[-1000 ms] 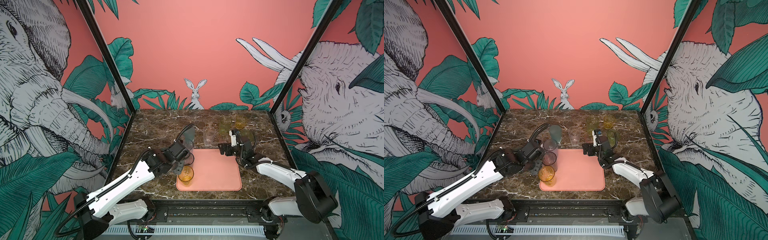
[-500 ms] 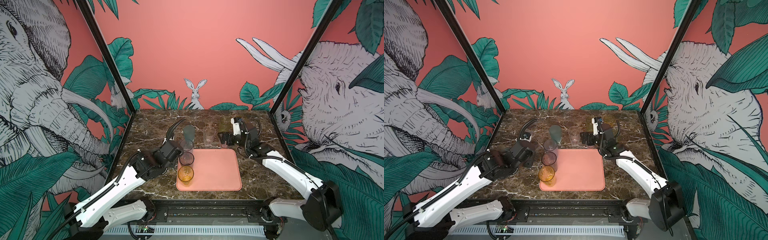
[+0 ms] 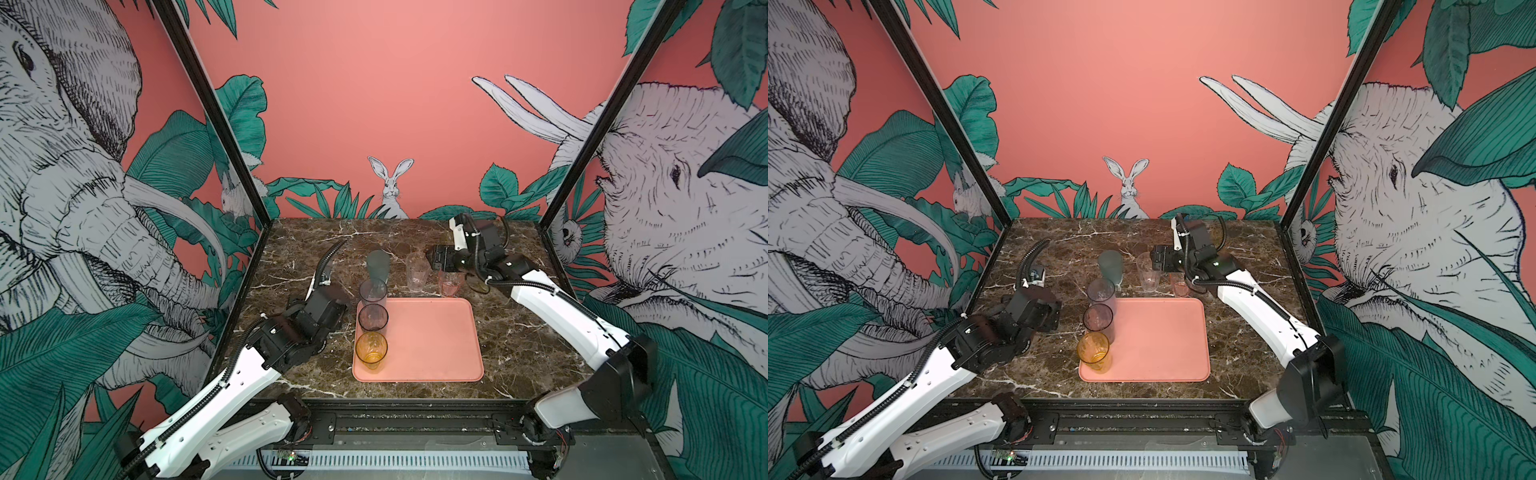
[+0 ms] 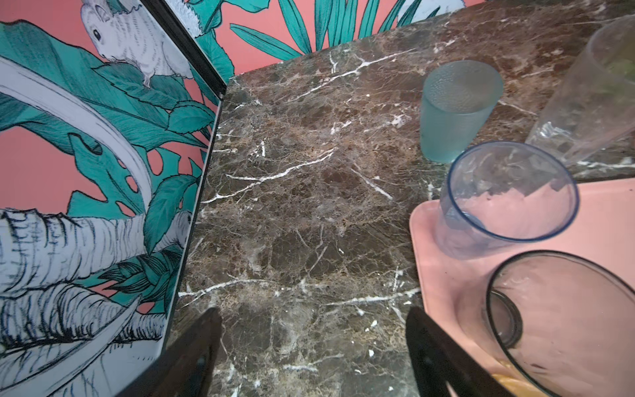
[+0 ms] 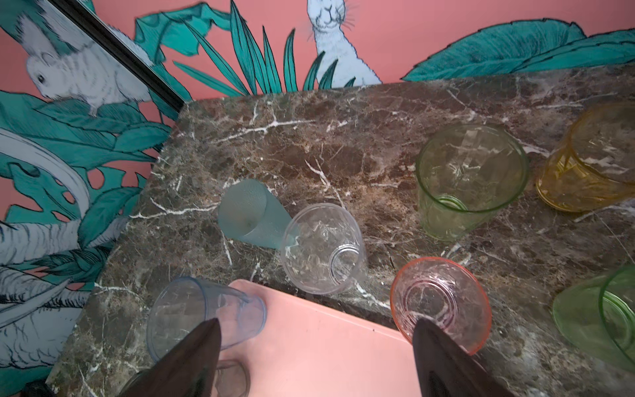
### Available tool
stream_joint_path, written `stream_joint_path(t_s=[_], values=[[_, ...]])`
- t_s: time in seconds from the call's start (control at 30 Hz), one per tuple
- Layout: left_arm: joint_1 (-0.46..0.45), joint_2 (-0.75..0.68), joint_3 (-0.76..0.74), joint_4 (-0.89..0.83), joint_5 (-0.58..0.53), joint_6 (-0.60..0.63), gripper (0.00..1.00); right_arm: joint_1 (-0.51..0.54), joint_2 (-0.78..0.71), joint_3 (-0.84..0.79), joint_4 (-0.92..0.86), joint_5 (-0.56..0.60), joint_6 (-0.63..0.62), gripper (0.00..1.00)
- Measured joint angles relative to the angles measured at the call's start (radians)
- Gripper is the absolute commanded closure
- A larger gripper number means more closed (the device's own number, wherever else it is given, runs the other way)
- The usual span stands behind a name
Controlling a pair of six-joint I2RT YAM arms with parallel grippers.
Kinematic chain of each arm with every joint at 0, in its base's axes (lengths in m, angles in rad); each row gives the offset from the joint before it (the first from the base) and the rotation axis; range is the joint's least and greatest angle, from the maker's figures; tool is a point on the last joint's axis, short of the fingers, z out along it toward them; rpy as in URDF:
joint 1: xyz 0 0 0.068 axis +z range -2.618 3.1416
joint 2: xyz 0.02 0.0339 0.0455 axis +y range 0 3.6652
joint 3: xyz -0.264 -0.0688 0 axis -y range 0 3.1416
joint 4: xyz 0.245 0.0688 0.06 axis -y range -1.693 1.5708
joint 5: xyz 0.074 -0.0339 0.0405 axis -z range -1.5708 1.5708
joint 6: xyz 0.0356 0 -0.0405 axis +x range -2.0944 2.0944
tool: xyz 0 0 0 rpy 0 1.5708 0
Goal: Place the glasses into the tray
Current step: 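Open the left gripper and raise it while the right gripper moves toward the far cups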
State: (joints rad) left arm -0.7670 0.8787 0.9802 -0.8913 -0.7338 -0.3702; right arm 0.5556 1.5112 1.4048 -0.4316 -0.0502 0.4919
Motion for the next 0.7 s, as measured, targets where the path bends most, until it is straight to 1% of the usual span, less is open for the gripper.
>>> stream_joint_path(t_s=[0.17,0.23,0.27,0.4,0.5,0.7], values=[[0.013,-0.003,-0.032,0.027,-0.030,0.050,0.05,0.013,0.099,0.183,-0.143,0.098,0.024,0.07],[0.016,-0.010,-0.048,0.040,-0.039,0.060,0.03,0.014,0.130,0.234,-0.180,0.127,0.035,0.06],[0.017,-0.016,-0.059,0.051,-0.042,0.066,0.01,0.014,0.145,0.254,-0.197,0.140,0.043,0.06],[0.018,-0.036,-0.103,0.096,-0.043,0.077,0.00,0.018,0.179,0.293,-0.247,0.181,0.067,0.06],[0.018,-0.037,-0.128,0.132,-0.033,0.077,0.01,0.029,0.205,0.328,-0.295,0.239,0.087,0.06],[0.018,-0.038,-0.165,0.180,-0.011,0.055,0.01,0.060,0.264,0.406,-0.352,0.310,0.107,0.06]])
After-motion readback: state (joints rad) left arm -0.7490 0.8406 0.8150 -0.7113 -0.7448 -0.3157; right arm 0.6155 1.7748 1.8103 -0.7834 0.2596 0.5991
